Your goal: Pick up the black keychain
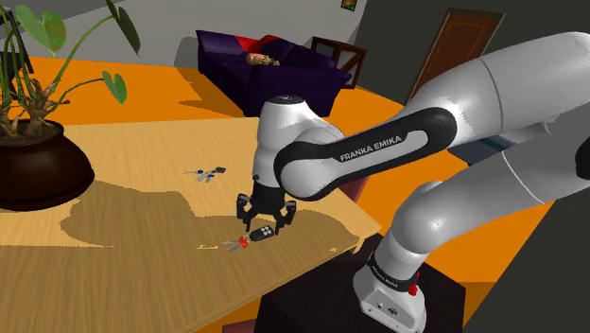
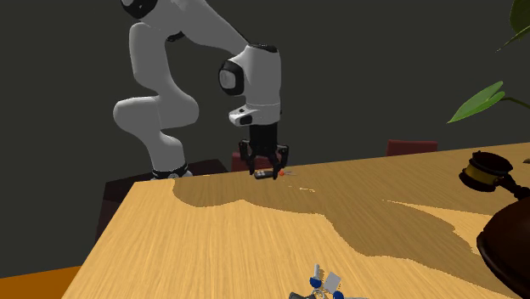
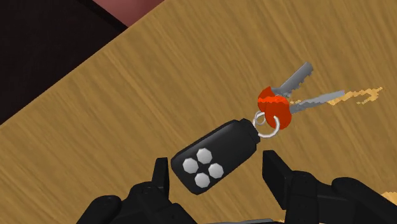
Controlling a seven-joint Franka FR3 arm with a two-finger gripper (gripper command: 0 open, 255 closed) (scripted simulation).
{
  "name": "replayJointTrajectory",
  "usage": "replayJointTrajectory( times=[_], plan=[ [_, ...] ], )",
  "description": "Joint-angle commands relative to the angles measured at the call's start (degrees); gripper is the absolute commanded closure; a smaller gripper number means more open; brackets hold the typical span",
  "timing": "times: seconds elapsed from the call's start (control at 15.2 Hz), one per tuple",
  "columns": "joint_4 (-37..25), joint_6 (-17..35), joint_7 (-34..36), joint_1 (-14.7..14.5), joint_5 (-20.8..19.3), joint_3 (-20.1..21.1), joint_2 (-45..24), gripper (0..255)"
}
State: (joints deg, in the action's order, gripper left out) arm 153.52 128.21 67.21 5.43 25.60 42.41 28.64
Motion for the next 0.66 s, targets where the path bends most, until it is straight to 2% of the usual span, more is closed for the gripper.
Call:
replayJointTrajectory(
  times=[0.0, 0.46, 0.59],
  plan=[
    [-0.77, -2.17, 0.02, -0.4, -0.03, -0.77, 1.4, 255],
    [-3.85, -8.91, -0.1, -0.93, -0.88, -3.44, 5.06, 255],
    [-3.92, -9.05, -0.1, -0.94, -0.9, -3.5, 5.13, 255]
  ],
)
